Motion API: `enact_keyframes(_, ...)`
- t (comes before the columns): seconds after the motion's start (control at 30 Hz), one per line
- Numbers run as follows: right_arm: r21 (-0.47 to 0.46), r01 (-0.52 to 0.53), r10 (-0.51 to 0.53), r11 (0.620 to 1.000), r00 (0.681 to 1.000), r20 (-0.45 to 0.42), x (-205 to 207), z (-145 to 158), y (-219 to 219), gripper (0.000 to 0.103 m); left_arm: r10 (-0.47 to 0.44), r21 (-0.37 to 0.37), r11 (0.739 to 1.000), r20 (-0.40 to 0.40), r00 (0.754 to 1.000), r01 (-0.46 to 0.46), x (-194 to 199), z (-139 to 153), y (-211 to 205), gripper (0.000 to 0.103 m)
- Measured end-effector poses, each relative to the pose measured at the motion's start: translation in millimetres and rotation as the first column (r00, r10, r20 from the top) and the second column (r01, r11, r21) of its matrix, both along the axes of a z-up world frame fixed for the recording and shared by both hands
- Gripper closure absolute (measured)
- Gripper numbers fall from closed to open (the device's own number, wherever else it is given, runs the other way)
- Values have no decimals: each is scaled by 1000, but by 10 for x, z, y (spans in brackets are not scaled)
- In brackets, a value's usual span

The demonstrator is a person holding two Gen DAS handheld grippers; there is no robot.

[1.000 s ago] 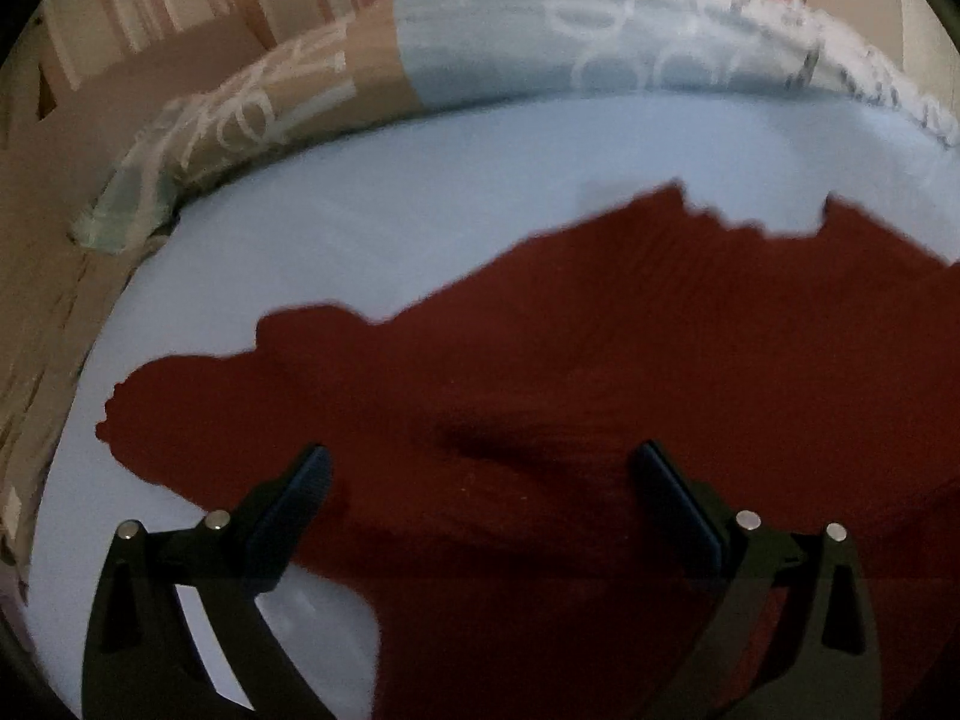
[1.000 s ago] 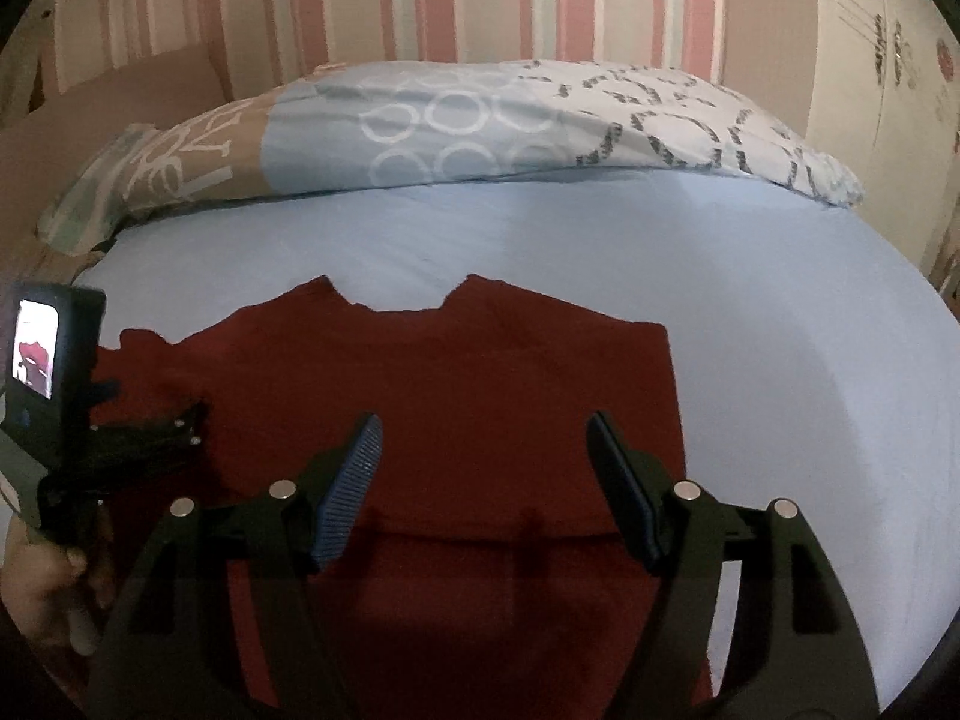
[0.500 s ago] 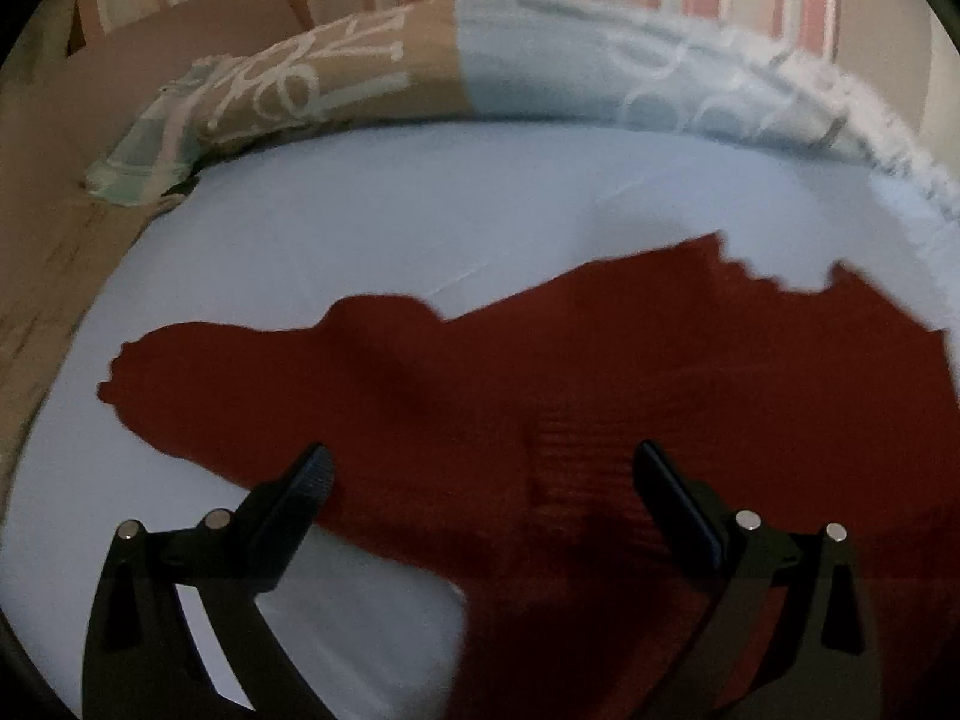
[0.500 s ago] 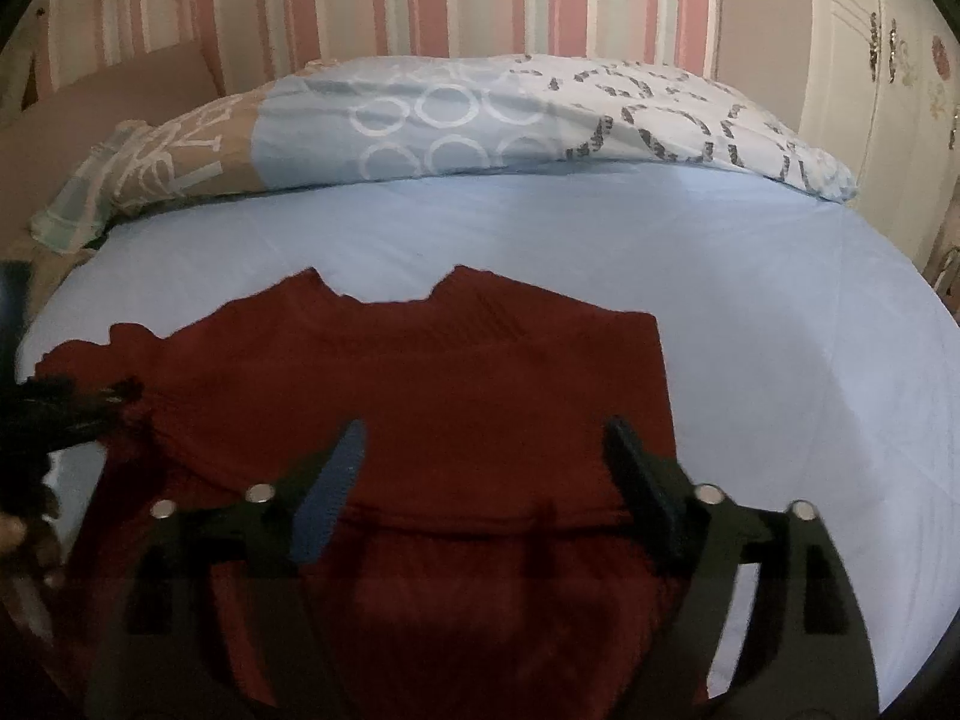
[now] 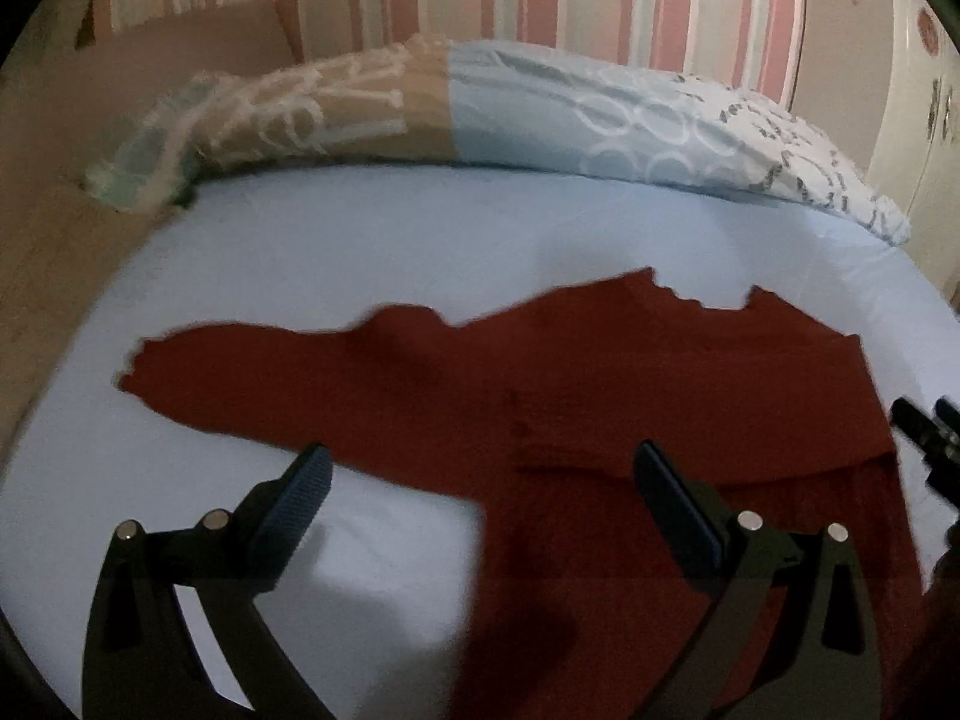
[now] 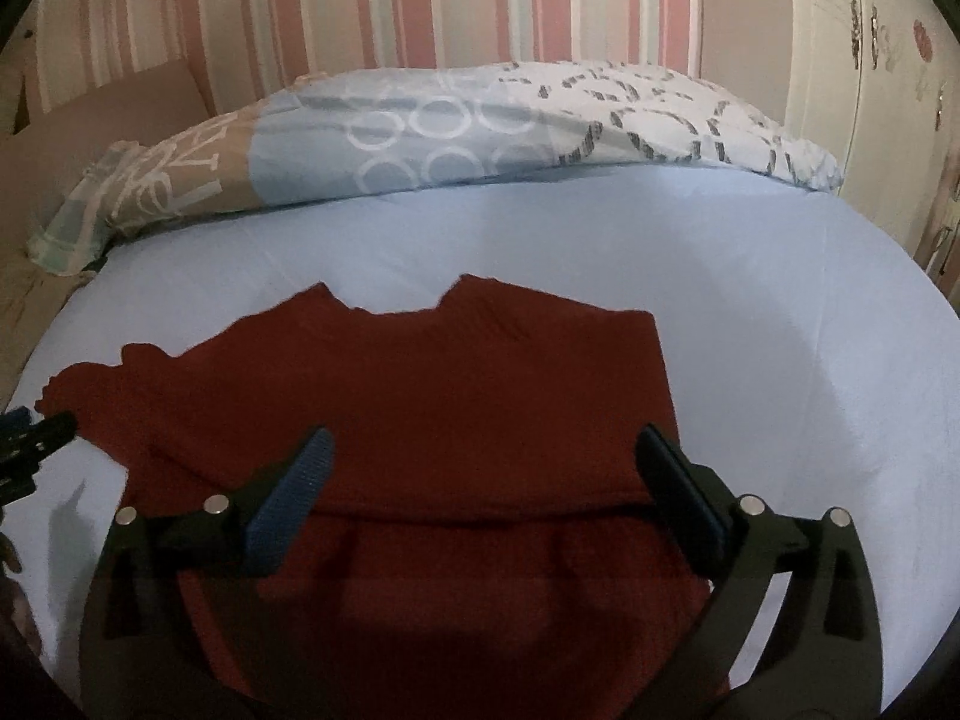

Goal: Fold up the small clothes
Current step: 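Move the left gripper toward the other sweater sleeve cuff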

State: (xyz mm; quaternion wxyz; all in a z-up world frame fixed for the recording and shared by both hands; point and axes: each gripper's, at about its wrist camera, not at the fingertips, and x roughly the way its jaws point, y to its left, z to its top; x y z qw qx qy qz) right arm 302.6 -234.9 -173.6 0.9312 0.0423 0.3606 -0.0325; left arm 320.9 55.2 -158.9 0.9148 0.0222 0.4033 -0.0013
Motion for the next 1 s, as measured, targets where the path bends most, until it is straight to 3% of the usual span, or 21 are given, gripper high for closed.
enact_keyframes(0.1, -5, -10, 10, 1000, 1000, 12, -4, 84, 176, 3, 28, 81, 996, -1, 1000, -28, -45, 88, 209, 2)
enact_keyframes(0.33, -7, -40, 40, 999, 999, 34, 103, 268, 745, 3, 71, 107, 991, 63, 995, -78, -92, 207, 872, 2)
enact_keyframes(0.4, 11, -61, 60, 998, 997, 44, 139, 325, 947, 3, 99, 87, 991, 80, 992, -106, -91, 215, 1104, 2)
enact_keyframes(0.53, 6, -126, 126, 992, 991, 49, 218, 372, 1324, 3, 131, -27, 991, 107, 986, -129, -52, 200, 1710, 2)
enact_keyframes(0.7, -37, -201, 202, 979, 979, 37, 350, 300, 1770, 3, 125, -106, 987, 20, 992, -122, 136, 25, 2263, 2)
enact_keyframes(0.83, -63, -249, 252, 966, 967, 31, 385, 208, 1975, 3, 183, -80, 980, 9, 983, -182, 314, -158, 2606, 2)
enact_keyframes(1.0, -93, -273, 276, 957, 961, 10, 445, 83, 2085, 3, 191, -136, 971, -46, 980, -196, 524, -362, 2802, 2)
